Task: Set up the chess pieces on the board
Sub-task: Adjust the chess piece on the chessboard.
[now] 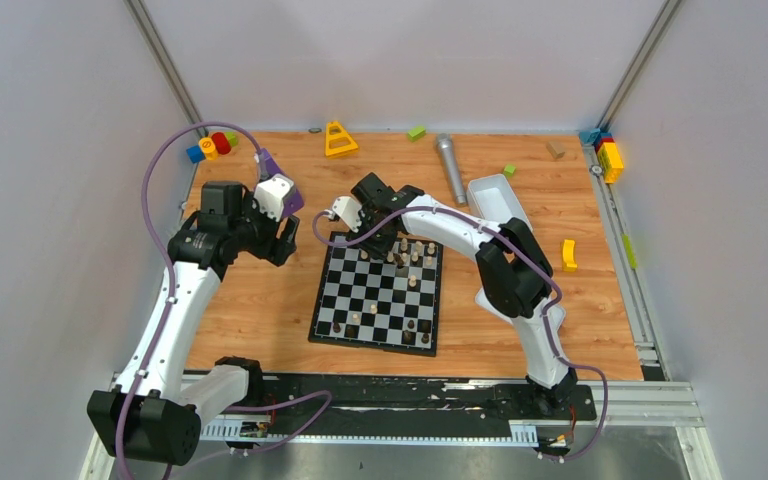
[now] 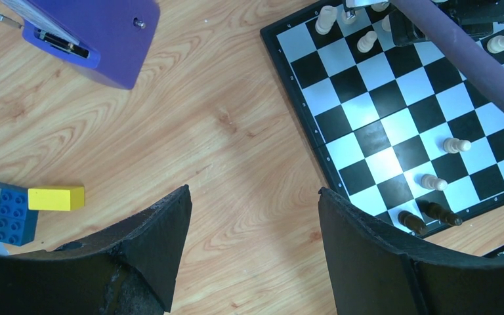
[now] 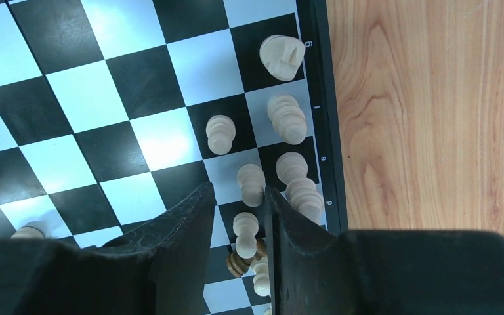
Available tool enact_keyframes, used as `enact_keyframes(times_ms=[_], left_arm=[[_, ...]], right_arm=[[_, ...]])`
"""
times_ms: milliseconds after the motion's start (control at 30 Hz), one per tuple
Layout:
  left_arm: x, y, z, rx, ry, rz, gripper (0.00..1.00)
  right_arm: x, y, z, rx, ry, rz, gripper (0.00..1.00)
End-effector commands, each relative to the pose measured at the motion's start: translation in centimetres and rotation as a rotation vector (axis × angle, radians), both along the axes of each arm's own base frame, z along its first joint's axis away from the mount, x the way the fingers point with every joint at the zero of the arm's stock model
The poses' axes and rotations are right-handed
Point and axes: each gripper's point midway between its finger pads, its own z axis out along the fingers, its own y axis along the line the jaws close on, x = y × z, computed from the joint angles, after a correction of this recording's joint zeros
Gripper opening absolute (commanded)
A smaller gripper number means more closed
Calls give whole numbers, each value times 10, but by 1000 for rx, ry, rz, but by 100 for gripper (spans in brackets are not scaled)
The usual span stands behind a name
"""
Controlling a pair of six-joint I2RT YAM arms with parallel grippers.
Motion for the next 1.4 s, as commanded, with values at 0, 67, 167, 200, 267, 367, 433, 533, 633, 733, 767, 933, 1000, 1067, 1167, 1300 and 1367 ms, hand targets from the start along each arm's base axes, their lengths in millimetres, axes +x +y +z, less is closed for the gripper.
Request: enact_keyframes(times_ms=[0, 67, 167, 200, 267, 367, 433, 533, 633, 733, 767, 933, 1000, 1067, 1167, 1300, 1367], left_arm=[[1, -2, 6, -12, -31, -14, 79], [1, -2, 6, -13, -31, -15, 79], [2, -2, 7, -14, -32, -16, 79], [1, -2, 6, -13, -31, -17, 79], [1, -2, 6, -13, -31, -16, 79], [1, -2, 6, -14, -28, -17, 79], [1, -2, 6, -14, -29, -18, 79], [1, -2, 6, -14, -27, -19, 79], [1, -3, 6, -16, -28, -21, 79], [1, -3, 6, -16, -27, -20, 79], [1, -3, 6, -16, -28, -21, 79], [1, -3, 6, -18, -25, -19, 79], [1, -3, 6, -18, -26, -21, 79], [1, -3, 6, -18, -24, -21, 79], [1, -3, 6, -18, -26, -21, 79], [1, -3, 6, -18, -23, -21, 79], [1, -3, 6, -19, -23, -23, 79]], right_arm=[[14, 7, 6, 16, -44, -1, 34], [15, 8, 6, 18, -46, -1, 34], [15, 10, 5, 22, -44, 0, 32], [16, 10, 5, 23, -42, 1, 30], [15, 10, 4, 22, -40, 3, 27], [15, 10, 3, 20, -39, 3, 21], [14, 10, 3, 20, -36, 3, 19], [12, 8, 4, 19, -34, 5, 16], [11, 7, 6, 19, -32, 5, 15], [8, 6, 7, 19, -26, 7, 15], [7, 6, 7, 20, -26, 8, 15], [2, 4, 6, 20, -14, 11, 15], [0, 4, 6, 19, -11, 12, 15], [-2, 5, 7, 21, -8, 15, 15], [-3, 5, 7, 20, -5, 17, 15], [-5, 6, 6, 19, -5, 19, 15], [-5, 6, 6, 18, -5, 19, 15]])
